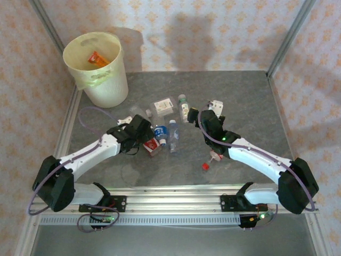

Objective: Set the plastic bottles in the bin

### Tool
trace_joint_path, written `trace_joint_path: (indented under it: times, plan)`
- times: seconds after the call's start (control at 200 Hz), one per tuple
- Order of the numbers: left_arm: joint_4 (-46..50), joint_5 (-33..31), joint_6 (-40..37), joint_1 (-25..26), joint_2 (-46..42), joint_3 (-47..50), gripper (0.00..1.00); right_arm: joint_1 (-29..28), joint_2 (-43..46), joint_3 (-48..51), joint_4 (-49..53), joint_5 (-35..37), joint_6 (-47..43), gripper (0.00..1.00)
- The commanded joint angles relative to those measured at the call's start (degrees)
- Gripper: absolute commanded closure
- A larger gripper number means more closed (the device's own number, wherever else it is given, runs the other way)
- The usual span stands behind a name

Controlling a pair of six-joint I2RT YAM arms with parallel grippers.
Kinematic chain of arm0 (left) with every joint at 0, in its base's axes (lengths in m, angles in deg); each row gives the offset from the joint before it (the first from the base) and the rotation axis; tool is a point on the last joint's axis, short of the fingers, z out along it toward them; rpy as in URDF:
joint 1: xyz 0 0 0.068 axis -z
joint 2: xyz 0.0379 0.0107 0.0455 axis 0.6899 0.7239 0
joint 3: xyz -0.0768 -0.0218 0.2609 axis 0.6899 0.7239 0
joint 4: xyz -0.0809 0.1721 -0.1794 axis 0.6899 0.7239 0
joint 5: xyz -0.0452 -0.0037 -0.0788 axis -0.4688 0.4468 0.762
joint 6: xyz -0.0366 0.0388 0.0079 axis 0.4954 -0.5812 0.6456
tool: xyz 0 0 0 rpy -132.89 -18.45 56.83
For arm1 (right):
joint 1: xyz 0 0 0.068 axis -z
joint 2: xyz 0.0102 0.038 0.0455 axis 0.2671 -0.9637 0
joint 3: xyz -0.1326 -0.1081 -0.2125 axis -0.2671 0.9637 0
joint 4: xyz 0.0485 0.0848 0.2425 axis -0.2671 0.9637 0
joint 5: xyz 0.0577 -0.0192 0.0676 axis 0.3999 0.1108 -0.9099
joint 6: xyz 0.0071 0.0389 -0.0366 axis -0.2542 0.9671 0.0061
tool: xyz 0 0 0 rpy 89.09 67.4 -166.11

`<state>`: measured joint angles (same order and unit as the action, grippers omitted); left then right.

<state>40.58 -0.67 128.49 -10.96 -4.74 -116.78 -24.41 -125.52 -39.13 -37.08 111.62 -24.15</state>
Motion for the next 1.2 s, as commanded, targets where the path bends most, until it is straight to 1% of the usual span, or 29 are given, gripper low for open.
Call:
trace_joint_path:
  times: [0.0, 0.11, 0.235, 0.46, 0.651, 0.821, 0.886, 0.961, 1.056, 1.191]
  plan:
    - [-2.72, 1.59, 1.10, 1.11, 3.11, -0.88, 0.01, 0.26, 0.40, 0.80, 0.17, 0.41, 0.92, 0.01]
    - [-1.13, 0.21, 0.55, 2.54, 6.74, -3.22, 0.01, 0.26, 0.68, 0.90, 0.80, 0.57, 0.75, 0.01]
    - [-1.60, 0.53, 1.00, 3.23, 8.96, -4.11, 0.02, 0.26, 0.99, 1.14, 0.93, 0.15, 0.86, 0.01]
    - [-1.06, -2.34, 2.76, 3.25, 9.44, -1.95, 0.03, 0.26, 0.93, 1.24, 1.17, 0.13, 0.68, 0.01]
    - [-0.78, -3.68, 3.19, 2.67, 7.03, -0.28, 0.03, 0.26, 0.69, 1.15, 1.15, 0.06, 0.49, 0.01]
    - [-0.35, -0.84, 1.47, 1.90, 8.10, 0.18, 0.06, 0.24, 0.03, 0.71, 1.14, -0.43, 0.39, 0.01]
    - [-2.00, 0.81, 1.51, 1.48, 8.05, 1.09, 0.09, 0.26, -0.14, 0.67, 1.14, -0.52, 0.42, 0.01]
    - [-3.68, 1.15, 1.53, 1.26, 7.95, 1.65, 0.11, 0.25, -0.24, 0.63, 1.12, -0.55, 0.76, 0.01]
    - [-4.00, 0.80, 0.47, 0.81, 9.32, 0.92, 0.12, 0.25, -0.59, 0.63, 1.23, -0.88, 0.93, 0.01]
    - [-4.26, 2.52, -1.23, -0.80, 12.05, -0.34, 0.12, 0.26, -0.57, 0.14, 1.81, -1.02, 0.83, 0.01]
